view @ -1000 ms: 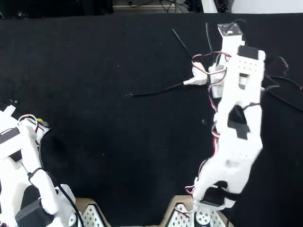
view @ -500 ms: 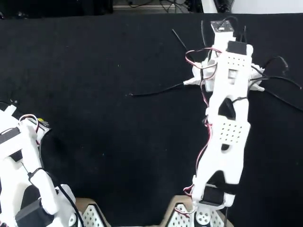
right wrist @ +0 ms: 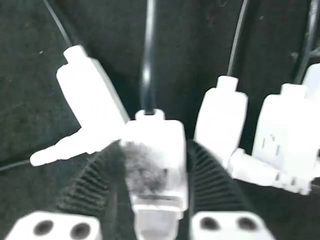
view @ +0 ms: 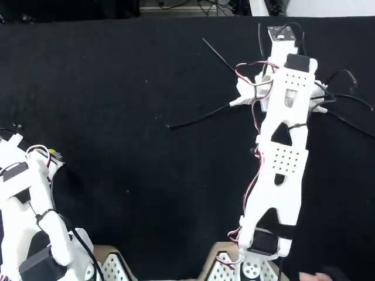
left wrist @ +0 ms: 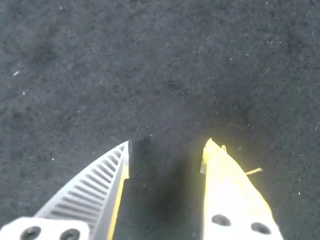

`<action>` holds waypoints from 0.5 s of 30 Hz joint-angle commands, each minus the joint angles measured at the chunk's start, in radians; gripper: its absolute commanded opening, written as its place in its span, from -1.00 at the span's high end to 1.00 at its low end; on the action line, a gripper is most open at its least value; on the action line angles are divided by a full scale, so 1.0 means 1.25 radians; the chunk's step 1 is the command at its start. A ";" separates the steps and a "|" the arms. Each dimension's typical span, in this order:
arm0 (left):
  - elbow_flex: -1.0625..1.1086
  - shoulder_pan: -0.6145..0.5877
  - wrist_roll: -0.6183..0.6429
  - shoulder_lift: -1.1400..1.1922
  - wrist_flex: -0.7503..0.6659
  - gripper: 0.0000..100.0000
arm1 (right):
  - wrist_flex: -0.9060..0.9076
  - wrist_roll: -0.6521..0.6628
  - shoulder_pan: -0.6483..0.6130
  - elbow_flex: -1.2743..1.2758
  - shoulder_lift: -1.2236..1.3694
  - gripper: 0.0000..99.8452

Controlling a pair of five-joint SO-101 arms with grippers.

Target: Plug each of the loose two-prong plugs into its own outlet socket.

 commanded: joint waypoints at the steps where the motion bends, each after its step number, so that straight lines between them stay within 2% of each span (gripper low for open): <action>1: -0.010 0.007 -0.009 0.000 -0.010 0.53 | 0.034 0.000 -0.015 -0.098 -0.012 0.45; 11: -0.010 0.007 -0.009 -0.004 -0.011 0.53 | 0.140 -0.009 -0.036 -0.331 -0.009 0.47; 15: -0.010 0.007 -0.009 -0.006 -0.011 0.53 | 0.146 -0.053 -0.041 -0.332 -0.023 0.48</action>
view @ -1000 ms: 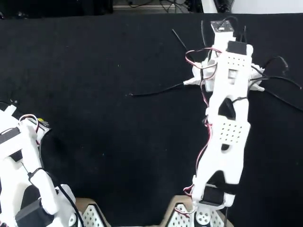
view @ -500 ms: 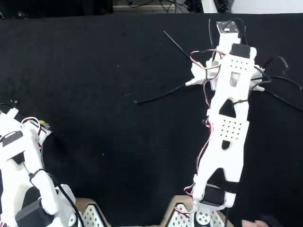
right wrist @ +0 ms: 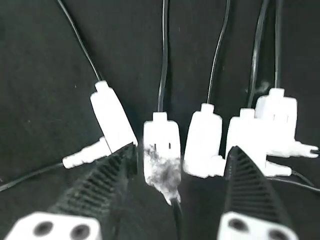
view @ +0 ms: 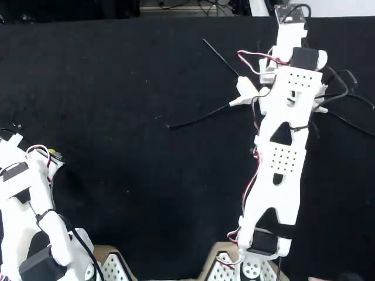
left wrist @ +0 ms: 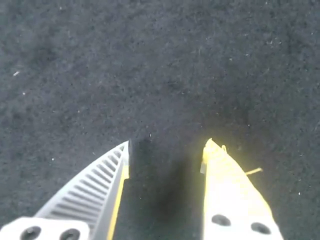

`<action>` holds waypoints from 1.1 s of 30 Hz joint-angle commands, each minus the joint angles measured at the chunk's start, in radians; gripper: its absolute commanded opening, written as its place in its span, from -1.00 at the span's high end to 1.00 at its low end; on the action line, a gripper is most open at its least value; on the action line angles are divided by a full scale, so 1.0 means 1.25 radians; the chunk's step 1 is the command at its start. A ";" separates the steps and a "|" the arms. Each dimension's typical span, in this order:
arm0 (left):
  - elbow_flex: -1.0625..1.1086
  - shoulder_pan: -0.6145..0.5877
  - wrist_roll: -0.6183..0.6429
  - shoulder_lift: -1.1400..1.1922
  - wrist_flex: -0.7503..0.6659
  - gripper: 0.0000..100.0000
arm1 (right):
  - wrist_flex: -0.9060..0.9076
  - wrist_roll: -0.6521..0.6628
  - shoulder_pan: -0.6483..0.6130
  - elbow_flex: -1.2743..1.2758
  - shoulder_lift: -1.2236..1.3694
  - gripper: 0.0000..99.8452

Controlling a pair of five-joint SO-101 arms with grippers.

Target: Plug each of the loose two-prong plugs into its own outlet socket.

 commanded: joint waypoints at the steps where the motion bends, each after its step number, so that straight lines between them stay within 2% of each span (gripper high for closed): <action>1: -0.010 0.007 -0.009 -0.006 -0.010 0.53 | 0.025 -0.037 -0.026 -0.040 -0.031 0.48; 9: -0.010 0.007 -0.009 -0.007 -0.007 0.53 | 0.028 -0.092 -0.074 -0.039 -0.126 0.90; 14: -0.014 0.008 -0.009 -0.007 -0.007 0.53 | 0.029 -0.092 -0.101 -0.015 -0.184 0.96; 19: -0.001 0.041 -0.044 -0.059 -0.001 0.53 | 0.029 -0.092 -0.129 0.117 -0.256 0.98; 23: 0.072 0.088 -0.093 -0.203 -0.001 0.53 | 0.029 -0.086 -0.155 0.230 -0.361 0.98; 33: 0.320 0.137 -0.168 -0.724 0.007 0.53 | 0.025 -0.090 -0.228 0.497 -0.568 0.98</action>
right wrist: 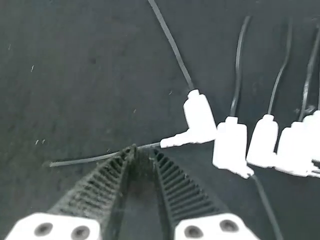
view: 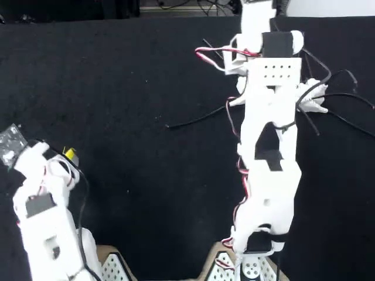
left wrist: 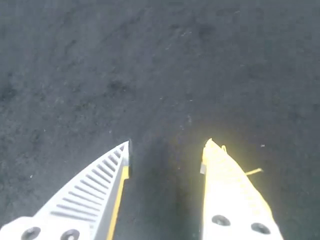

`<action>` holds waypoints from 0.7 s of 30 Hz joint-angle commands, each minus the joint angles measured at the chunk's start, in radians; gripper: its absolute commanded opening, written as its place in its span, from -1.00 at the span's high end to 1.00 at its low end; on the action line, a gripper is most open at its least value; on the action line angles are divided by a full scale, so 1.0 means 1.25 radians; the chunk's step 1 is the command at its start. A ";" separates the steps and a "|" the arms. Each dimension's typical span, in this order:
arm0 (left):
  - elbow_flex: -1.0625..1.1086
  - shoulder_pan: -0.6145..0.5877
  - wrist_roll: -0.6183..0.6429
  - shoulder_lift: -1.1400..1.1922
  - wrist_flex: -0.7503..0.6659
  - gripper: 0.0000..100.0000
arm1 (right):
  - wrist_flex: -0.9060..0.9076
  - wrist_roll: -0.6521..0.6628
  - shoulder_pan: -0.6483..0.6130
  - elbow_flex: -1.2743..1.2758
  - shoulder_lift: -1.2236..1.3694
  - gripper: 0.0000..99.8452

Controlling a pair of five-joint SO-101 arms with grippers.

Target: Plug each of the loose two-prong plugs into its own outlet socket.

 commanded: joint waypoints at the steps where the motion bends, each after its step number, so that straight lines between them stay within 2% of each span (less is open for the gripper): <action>1: 0.078 0.033 -0.036 -0.265 0.017 0.53 | 0.021 -0.005 -0.036 0.053 -0.111 0.98; 8: 0.127 0.098 -0.087 -0.547 0.187 0.53 | 0.018 -0.005 -0.096 0.193 -0.256 0.98; 13: 0.125 0.138 -0.103 -0.517 0.189 0.53 | -0.031 0.000 -0.112 0.365 -0.396 0.98; 21: 0.129 0.144 -0.103 -0.517 0.189 0.53 | -0.296 0.000 -0.110 0.875 -0.684 0.98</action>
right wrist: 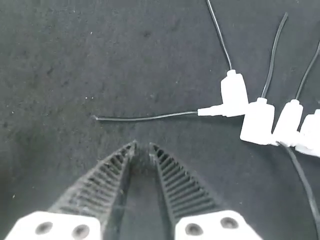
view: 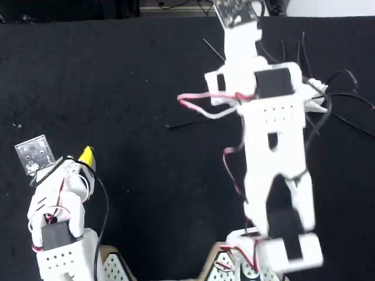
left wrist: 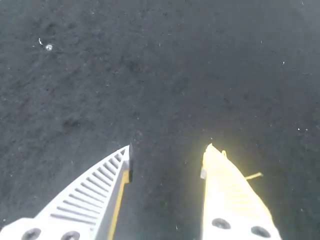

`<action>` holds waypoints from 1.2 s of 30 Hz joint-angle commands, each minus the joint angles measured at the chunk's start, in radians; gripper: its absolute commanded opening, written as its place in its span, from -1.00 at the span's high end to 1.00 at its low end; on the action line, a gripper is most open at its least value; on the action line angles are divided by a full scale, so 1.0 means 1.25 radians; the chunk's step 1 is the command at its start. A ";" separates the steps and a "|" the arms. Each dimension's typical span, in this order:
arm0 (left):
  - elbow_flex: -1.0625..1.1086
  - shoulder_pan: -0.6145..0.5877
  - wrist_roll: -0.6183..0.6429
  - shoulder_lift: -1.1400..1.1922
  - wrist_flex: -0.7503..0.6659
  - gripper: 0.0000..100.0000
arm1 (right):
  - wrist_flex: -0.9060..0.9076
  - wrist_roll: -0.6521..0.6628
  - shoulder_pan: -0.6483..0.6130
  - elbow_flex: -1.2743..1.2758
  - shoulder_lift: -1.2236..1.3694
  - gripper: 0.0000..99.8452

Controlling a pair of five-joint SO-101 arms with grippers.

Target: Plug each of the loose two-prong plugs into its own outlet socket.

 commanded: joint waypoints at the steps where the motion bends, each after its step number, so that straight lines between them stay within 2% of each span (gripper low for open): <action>1: -0.006 0.010 -0.004 -0.004 0.001 0.53 | -0.136 0.000 -0.009 0.258 -0.152 0.98; 5: -0.006 0.010 -0.004 -0.004 0.001 0.53 | -0.247 -0.002 -0.010 0.510 -0.284 0.98; 10: -0.004 0.010 -0.004 -0.004 0.002 0.56 | -0.313 -0.006 -0.011 0.744 -0.458 0.98; 15: -0.006 0.010 -0.004 -0.004 0.001 0.96 | -0.322 -0.006 -0.009 0.924 -0.655 0.98; 18: -0.004 0.010 -0.004 -0.004 0.001 0.86 | -0.322 -0.006 -0.007 1.039 -0.783 0.98; 25: 0.002 0.009 -0.005 -0.020 -0.071 0.85 | -0.300 -0.007 -0.006 1.238 -1.121 0.98; 28: 0.023 0.004 -0.054 -0.020 -0.070 0.86 | -0.241 -0.007 -0.011 1.294 -1.278 0.98; 30: 0.028 0.002 -0.101 -0.020 -0.032 0.86 | -0.193 -0.007 -0.010 1.316 -1.373 0.98; 32: 0.026 0.015 -0.124 -0.021 0.029 0.86 | -0.180 -0.007 -0.011 1.319 -1.369 0.98; 36: -0.004 0.068 -0.107 -0.021 0.152 0.86 | -0.174 -0.007 -0.010 1.314 -1.335 0.98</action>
